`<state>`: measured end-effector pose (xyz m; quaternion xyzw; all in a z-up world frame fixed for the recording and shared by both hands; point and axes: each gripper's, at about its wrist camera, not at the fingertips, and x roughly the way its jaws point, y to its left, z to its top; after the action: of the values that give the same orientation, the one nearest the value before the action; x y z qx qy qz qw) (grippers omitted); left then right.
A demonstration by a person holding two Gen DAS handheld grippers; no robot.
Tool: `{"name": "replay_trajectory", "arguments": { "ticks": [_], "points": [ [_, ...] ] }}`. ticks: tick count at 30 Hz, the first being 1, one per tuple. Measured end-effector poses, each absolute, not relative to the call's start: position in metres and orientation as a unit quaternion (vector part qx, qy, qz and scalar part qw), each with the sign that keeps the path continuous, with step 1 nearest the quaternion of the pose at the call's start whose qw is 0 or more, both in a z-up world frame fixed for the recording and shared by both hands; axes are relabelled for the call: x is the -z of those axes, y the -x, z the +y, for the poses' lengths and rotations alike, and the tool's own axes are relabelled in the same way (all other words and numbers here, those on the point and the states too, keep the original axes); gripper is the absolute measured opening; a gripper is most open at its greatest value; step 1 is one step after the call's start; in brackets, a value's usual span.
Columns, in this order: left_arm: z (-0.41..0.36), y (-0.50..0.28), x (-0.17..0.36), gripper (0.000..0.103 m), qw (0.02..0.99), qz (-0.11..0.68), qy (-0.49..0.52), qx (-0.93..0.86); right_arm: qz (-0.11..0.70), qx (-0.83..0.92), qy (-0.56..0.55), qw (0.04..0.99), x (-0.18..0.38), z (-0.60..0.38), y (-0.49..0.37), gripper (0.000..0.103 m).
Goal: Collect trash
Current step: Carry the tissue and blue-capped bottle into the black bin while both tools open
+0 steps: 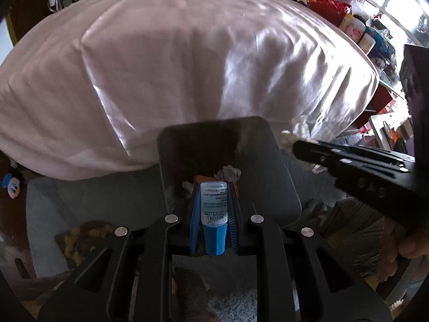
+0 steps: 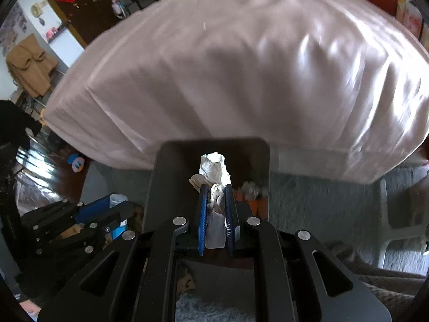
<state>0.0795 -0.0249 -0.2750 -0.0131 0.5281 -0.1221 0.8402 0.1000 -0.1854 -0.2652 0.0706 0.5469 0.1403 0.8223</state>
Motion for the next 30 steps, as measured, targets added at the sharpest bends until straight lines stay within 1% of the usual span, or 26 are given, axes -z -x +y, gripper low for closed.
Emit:
{"name": "replay_trajectory", "arguments": {
  "ticks": [5, 7, 12, 13, 15, 17, 19, 21, 22, 23, 24, 25, 26, 27, 29, 30],
  "points": [
    [-0.022, -0.083, 0.285, 0.018, 0.833, 0.539, 0.016, 0.127, 0.556, -0.136, -0.074, 0.817, 0.274, -0.181, -0.102, 0.014],
    [-0.021, -0.085, 0.287, 0.018, 0.83, 0.543, 0.017, 0.126, 0.557, -0.135, -0.075, 0.816, 0.274, -0.179, -0.102, 0.017],
    [-0.021, -0.089, 0.289, 0.019, 0.826, 0.549, 0.021, 0.123, 0.557, -0.132, -0.079, 0.816, 0.273, -0.18, -0.106, 0.018],
    [-0.021, -0.089, 0.289, 0.02, 0.826, 0.549, 0.021, 0.123, 0.556, -0.131, -0.08, 0.817, 0.272, -0.181, -0.107, 0.021],
    [-0.022, -0.089, 0.287, 0.028, 0.828, 0.547, 0.022, 0.122, 0.555, -0.129, -0.083, 0.818, 0.27, -0.182, -0.108, 0.028],
    [-0.021, -0.088, 0.284, 0.033, 0.831, 0.543, 0.02, 0.119, 0.551, -0.125, -0.085, 0.821, 0.267, -0.184, -0.109, 0.038],
    [-0.02, -0.087, 0.28, 0.039, 0.835, 0.539, 0.016, 0.114, 0.546, -0.122, -0.09, 0.824, 0.263, -0.188, -0.109, 0.045],
    [-0.019, -0.084, 0.273, 0.05, 0.84, 0.532, 0.014, 0.108, 0.539, -0.12, -0.096, 0.828, 0.257, -0.191, -0.109, 0.052],
    [-0.017, -0.083, 0.27, 0.053, 0.842, 0.529, 0.012, 0.105, 0.534, -0.12, -0.1, 0.831, 0.253, -0.193, -0.108, 0.058],
    [-0.016, -0.081, 0.266, 0.059, 0.845, 0.525, 0.011, 0.101, 0.527, -0.119, -0.105, 0.835, 0.248, -0.196, -0.107, 0.065],
    [-0.014, -0.079, 0.26, 0.066, 0.849, 0.519, 0.01, 0.097, 0.52, -0.117, -0.109, 0.839, 0.241, -0.199, -0.106, 0.069],
    [-0.012, -0.077, 0.253, 0.071, 0.854, 0.512, 0.01, 0.093, 0.513, -0.114, -0.111, 0.844, 0.235, -0.202, -0.105, 0.08],
    [-0.01, -0.075, 0.245, 0.081, 0.859, 0.504, 0.008, 0.088, 0.501, -0.108, -0.113, 0.851, 0.226, -0.207, -0.102, 0.095],
    [-0.008, -0.072, 0.236, 0.089, 0.865, 0.495, 0.004, 0.084, 0.49, -0.101, -0.112, 0.858, 0.218, -0.211, -0.099, 0.101],
    [-0.003, -0.066, 0.217, 0.095, 0.876, 0.476, -0.008, 0.073, 0.472, -0.082, -0.1, 0.872, 0.202, -0.216, -0.093, 0.1],
    [-0.001, -0.064, 0.209, 0.095, 0.88, 0.469, -0.013, 0.067, 0.463, -0.075, -0.092, 0.878, 0.196, -0.218, -0.089, 0.1]
  ]
}}
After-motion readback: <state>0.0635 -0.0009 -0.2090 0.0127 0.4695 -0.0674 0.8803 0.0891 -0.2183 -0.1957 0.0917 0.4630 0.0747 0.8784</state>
